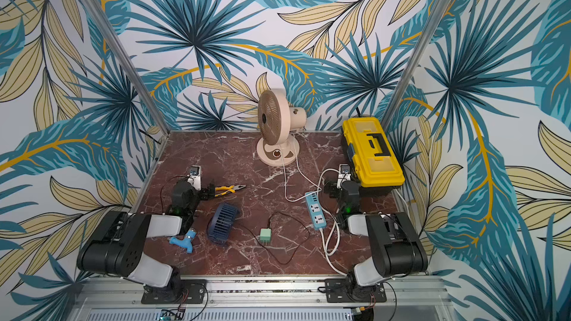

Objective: Plug the desk fan into the power strip
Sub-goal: Pick up the plug from the center of the board.

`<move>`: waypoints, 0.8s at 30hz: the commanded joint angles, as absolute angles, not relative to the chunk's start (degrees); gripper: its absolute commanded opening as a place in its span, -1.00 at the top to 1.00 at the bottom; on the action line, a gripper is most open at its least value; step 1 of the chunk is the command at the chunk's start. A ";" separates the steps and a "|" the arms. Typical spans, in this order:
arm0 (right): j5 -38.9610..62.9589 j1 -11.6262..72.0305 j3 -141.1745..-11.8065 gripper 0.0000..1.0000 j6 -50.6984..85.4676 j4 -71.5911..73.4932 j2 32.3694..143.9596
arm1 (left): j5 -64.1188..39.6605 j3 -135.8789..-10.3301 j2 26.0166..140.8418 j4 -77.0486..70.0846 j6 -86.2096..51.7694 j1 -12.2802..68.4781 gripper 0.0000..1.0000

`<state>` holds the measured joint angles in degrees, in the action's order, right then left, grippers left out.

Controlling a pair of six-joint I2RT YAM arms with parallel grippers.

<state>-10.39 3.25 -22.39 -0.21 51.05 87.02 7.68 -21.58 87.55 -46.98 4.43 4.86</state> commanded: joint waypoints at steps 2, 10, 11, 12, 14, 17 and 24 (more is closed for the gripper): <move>-10.64 2.57 -22.85 -0.99 0.67 50.61 86.84 | 7.56 -23.55 87.10 -46.75 4.07 4.22 -1.00; -10.70 2.55 -22.85 -0.99 0.66 50.62 86.84 | 7.56 -23.56 87.13 -46.67 4.09 4.23 -1.00; -10.64 2.57 -22.85 -0.99 0.64 50.62 86.84 | 7.56 -23.56 87.16 -46.74 4.13 4.22 -1.00; -10.71 2.55 -22.85 -0.99 0.64 50.57 86.86 | 7.56 -23.55 87.11 -46.70 4.12 4.22 -1.00; -10.66 2.58 -22.85 -0.99 0.62 50.66 86.89 | 7.56 -23.55 87.11 -46.72 4.13 4.22 -1.00; -10.64 2.58 -22.85 -0.99 0.62 50.70 86.84 | 7.56 -23.55 87.10 -46.73 4.12 4.22 -1.00; -5.60 2.70 -20.56 -0.99 -1.30 53.99 86.16 | 7.00 -24.84 85.24 -43.05 4.64 4.48 -1.00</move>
<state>-8.84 3.05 -22.33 -0.47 51.35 87.02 7.62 -21.80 87.31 -46.00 4.47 4.86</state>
